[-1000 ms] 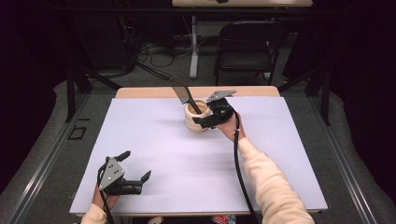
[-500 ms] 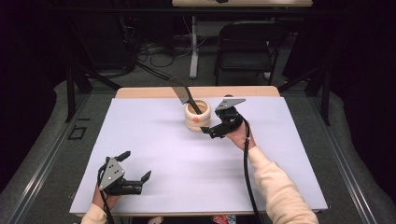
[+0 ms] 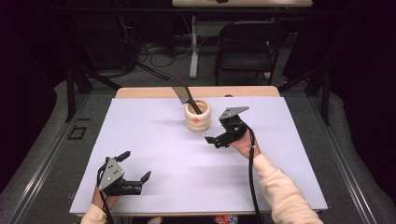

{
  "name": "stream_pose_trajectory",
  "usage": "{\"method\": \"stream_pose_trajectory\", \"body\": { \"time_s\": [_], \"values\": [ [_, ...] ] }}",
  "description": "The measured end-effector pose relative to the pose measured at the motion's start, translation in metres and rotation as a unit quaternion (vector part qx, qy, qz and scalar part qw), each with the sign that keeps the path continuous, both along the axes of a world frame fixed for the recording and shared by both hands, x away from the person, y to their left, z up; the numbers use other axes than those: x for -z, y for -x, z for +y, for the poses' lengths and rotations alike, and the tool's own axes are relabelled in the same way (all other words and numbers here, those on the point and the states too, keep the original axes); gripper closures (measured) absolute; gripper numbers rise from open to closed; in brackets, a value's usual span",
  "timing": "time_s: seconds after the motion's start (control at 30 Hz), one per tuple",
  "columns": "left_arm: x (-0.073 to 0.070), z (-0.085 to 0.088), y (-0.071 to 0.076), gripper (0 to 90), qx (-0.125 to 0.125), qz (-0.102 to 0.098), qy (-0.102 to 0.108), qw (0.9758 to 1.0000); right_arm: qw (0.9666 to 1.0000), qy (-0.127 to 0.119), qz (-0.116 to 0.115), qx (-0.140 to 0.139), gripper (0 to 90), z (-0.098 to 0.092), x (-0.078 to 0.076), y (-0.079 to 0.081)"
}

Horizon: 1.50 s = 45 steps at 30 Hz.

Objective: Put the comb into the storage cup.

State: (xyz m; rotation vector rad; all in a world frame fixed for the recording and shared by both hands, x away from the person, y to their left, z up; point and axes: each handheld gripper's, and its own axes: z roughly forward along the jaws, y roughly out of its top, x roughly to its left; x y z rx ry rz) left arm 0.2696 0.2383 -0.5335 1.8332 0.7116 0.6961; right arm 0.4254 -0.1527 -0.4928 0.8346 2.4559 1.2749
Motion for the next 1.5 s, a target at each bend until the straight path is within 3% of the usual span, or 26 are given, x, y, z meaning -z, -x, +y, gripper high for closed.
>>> {"method": "stream_pose_trajectory", "body": {
  "time_s": [0.9, 1.5],
  "values": [
    [0.000, -0.002, 0.000, 1.0, -0.002, 0.002, -0.001, 1.0000, 0.9999, 0.005, -0.009, -0.014, 0.0, -0.014, 0.003, 0.050],
    [0.000, -0.001, 0.001, 1.0, 0.001, 0.004, -0.004, 1.0000, 0.9998, 0.016, -0.016, 0.002, 0.0, -0.035, 0.007, 0.081]
  ]
}}
